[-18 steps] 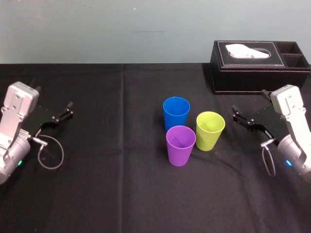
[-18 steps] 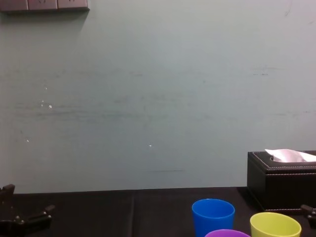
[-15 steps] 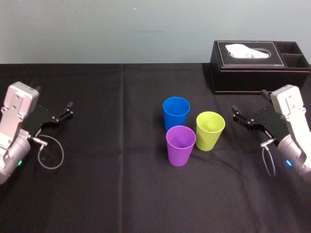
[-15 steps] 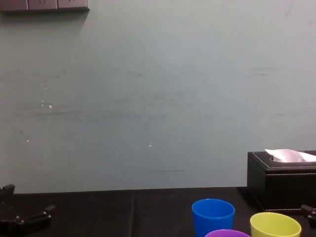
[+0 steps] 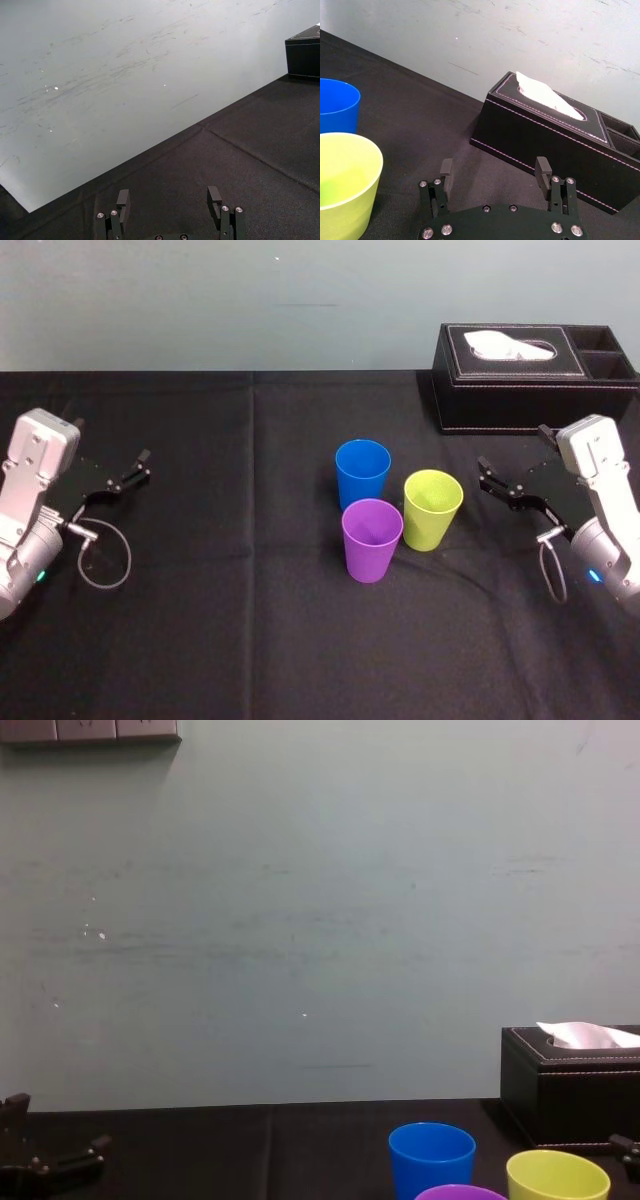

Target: Stack the three plastic cups sequentially using one hand.

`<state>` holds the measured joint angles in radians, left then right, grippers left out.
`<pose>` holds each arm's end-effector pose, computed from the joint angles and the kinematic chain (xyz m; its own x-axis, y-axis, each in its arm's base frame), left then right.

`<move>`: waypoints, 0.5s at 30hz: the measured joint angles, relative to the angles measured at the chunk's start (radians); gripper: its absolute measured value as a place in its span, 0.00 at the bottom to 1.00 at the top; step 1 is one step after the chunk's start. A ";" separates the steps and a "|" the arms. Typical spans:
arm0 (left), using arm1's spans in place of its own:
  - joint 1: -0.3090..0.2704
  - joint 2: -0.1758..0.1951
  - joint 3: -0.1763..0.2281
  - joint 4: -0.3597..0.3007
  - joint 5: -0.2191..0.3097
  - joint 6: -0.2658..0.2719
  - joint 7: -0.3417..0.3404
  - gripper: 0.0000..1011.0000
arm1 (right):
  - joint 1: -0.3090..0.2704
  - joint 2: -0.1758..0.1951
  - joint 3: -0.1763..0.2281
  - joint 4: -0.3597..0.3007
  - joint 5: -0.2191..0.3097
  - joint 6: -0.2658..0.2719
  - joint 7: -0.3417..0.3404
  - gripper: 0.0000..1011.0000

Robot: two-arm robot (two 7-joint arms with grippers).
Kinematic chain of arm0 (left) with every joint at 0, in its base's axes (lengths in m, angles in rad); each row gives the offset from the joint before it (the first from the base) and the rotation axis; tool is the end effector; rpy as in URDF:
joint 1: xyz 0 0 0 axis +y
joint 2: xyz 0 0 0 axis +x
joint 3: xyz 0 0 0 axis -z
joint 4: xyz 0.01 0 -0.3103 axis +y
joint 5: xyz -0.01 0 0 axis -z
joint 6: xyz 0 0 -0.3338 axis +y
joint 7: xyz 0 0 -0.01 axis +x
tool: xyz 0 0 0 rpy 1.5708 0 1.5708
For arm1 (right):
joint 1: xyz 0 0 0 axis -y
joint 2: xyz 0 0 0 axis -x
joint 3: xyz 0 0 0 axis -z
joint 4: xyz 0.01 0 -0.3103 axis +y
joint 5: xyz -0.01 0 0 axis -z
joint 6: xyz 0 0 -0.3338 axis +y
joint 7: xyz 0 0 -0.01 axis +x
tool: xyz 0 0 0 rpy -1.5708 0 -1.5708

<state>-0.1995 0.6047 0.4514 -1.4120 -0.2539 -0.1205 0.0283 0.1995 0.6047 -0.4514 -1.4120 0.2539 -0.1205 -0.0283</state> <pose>0.3850 0.0876 -0.3234 0.2923 0.8803 0.3737 -0.9553 0.2873 0.0703 0.3850 -0.0876 -0.3234 0.2923 -0.8803 0.3737 0.9553 0.2873 -0.0703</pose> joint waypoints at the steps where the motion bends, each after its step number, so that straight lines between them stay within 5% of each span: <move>1: 0.000 0.000 0.000 0.000 0.000 0.000 0.000 1.00 | 0.000 0.000 0.000 0.000 0.000 0.000 0.000 0.99; 15: 0.000 0.000 0.000 0.000 0.000 0.000 0.000 1.00 | 0.000 0.000 0.000 0.000 0.000 0.000 0.000 0.99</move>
<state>-0.1995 0.6047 0.4514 -1.4120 -0.2539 -0.1205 0.0283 0.1995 0.6046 -0.4514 -1.4120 0.2539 -0.1205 -0.0283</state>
